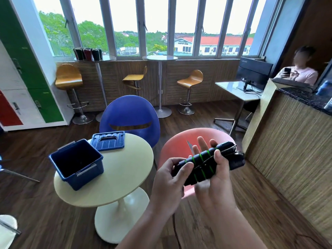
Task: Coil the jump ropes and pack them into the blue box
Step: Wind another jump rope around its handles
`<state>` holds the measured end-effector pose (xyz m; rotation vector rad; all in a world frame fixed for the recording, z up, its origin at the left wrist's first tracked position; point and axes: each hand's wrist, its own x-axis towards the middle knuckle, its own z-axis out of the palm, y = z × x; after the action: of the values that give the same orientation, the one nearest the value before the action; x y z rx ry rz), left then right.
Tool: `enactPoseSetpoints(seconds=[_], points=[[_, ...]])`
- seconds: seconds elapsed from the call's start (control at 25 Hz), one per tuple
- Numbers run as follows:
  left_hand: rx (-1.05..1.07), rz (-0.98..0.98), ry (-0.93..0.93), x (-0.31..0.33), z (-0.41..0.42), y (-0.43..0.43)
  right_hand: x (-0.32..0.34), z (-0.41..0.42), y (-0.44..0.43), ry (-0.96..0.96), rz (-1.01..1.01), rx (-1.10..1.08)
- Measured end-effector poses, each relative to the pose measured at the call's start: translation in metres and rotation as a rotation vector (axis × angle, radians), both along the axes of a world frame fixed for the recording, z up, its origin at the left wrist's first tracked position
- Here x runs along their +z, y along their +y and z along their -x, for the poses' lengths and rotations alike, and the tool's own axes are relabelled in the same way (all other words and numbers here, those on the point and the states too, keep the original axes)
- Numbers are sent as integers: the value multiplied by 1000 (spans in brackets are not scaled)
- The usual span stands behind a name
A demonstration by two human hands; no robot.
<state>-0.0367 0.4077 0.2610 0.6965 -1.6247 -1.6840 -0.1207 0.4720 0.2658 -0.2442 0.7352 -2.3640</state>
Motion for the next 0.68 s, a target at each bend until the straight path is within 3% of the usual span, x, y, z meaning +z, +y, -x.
enactPoseSetpoints(seconds=[0.16,0.32,0.68], points=[[-10,43,-133,-5,0,-7,-8,-1,-3,-13,-30,-10],[140,-94,-236,-2,10,-6,-8,-12,-5,-9,-42,-14],[217,208,-186,-2,8,-15,-27,-11,-8,84,9,44]])
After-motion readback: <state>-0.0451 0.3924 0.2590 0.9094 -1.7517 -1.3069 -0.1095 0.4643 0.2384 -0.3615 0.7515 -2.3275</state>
